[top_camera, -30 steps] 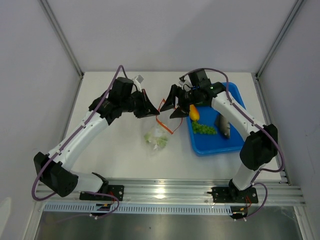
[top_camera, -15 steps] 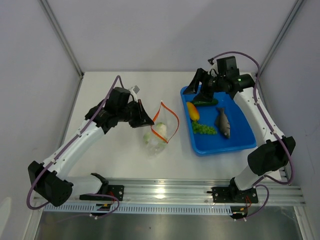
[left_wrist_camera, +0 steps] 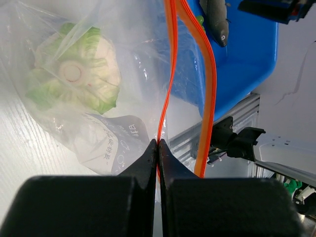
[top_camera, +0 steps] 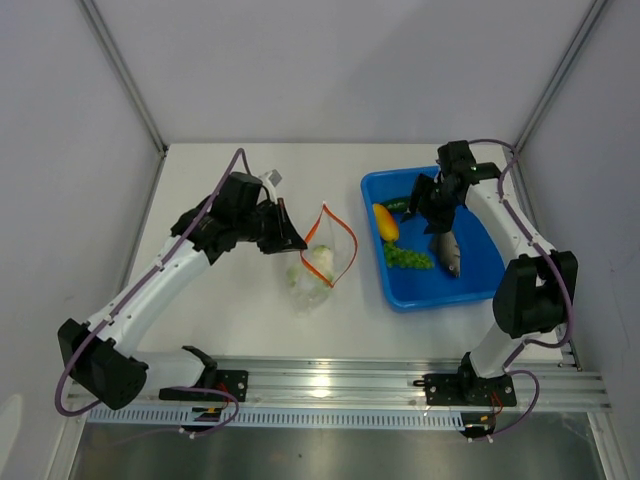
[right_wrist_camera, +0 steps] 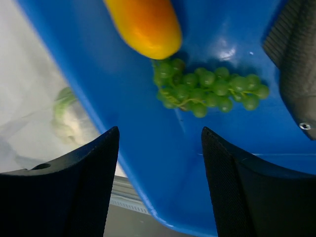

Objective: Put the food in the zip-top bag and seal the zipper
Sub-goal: Pick up the fake fruit from the bin.

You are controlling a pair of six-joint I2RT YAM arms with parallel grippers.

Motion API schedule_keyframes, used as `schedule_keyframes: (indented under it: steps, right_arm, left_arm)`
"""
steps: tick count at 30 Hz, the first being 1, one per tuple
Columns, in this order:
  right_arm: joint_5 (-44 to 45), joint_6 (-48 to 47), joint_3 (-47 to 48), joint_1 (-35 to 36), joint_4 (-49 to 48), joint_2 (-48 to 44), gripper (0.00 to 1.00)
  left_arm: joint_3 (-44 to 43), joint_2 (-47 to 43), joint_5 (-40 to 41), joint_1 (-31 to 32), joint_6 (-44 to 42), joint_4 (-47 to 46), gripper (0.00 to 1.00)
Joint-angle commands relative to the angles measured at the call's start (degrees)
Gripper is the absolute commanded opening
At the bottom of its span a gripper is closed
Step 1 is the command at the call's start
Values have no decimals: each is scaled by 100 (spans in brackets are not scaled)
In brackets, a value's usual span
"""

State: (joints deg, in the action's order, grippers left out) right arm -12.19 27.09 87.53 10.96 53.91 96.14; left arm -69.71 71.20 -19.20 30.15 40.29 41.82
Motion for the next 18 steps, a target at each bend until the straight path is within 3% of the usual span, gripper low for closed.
schedule_keyframes:
  steps: [1, 8, 18]
  right_arm:
    - [304, -230, -209, -24, 111, 19, 68]
    - [313, -801, -658, -6, -117, 282, 68]
    - [1603, -1531, -920, 837, -354, 669, 71]
  left_arm:
    - [-297, 43, 22, 26, -215, 36, 1]
    - [-429, 201, -22, 26, -276, 45, 1]
    - [-508, 237, 48, 26, -329, 107, 1]
